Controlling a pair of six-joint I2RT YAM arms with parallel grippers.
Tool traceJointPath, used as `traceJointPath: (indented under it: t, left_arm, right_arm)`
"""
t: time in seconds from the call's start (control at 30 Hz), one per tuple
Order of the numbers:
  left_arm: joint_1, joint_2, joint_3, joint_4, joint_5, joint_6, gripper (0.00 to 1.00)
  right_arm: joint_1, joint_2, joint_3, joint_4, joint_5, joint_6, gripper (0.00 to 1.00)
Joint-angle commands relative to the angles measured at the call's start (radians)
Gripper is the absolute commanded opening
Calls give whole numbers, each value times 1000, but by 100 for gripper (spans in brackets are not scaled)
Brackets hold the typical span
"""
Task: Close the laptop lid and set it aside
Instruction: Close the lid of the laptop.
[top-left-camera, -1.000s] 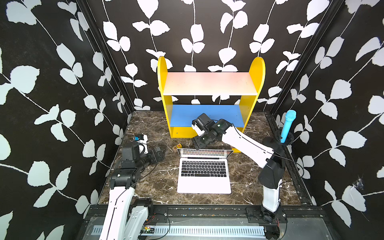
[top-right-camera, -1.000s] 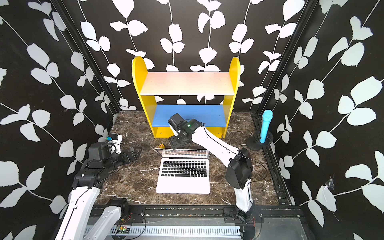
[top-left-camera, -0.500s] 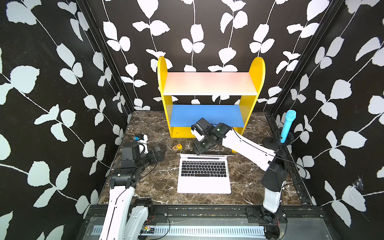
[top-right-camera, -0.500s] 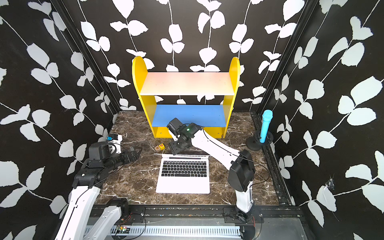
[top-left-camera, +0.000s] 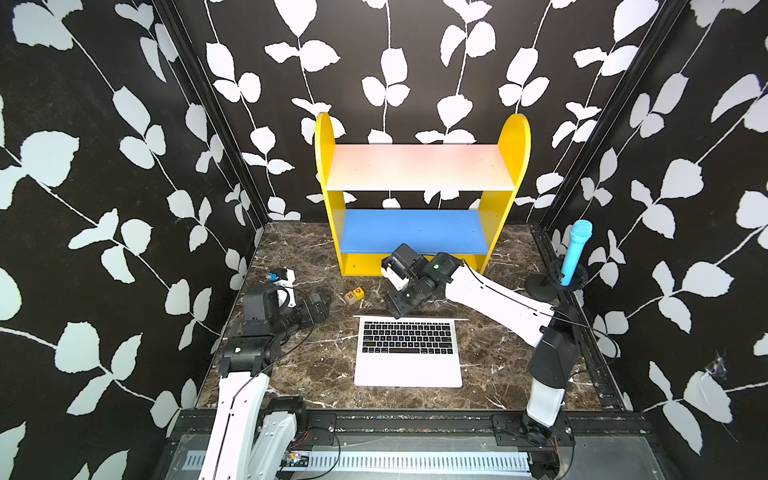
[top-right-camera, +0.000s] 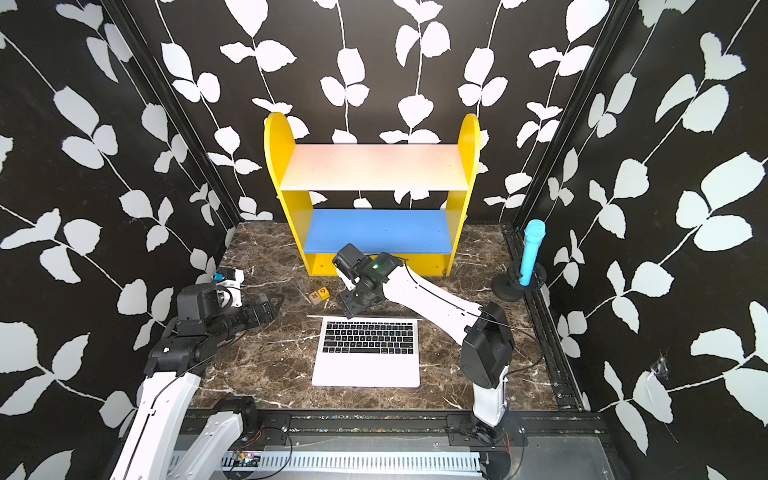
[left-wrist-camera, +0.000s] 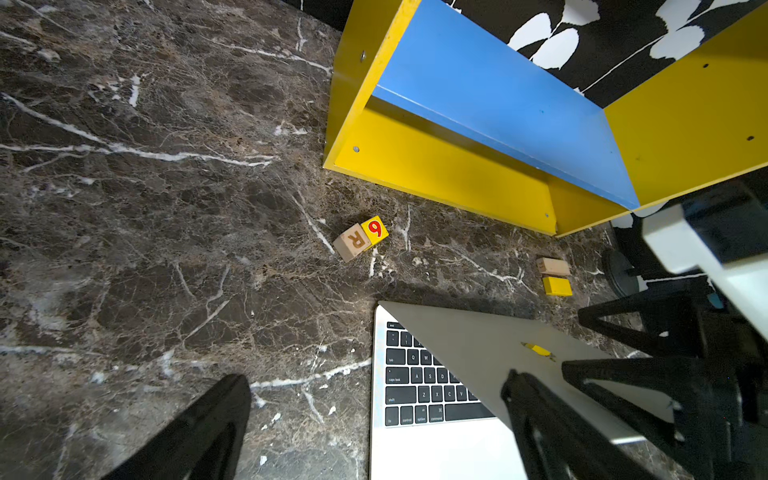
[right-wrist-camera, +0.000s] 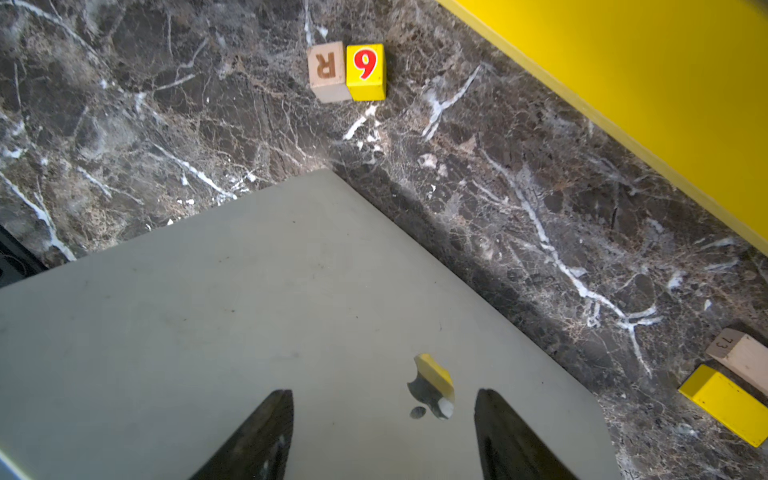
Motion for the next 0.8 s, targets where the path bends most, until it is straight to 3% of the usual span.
traceJointPath:
  t: [0.0, 0.77]
  left_arm:
    - [5, -10, -14, 5, 12, 7, 98]
    - [6, -7, -15, 7, 15, 7, 98]
  right_arm:
    - [21, -38, -27, -9, -14, -6, 71]
    - [53, -21, -102, 15, -49, -9, 71]
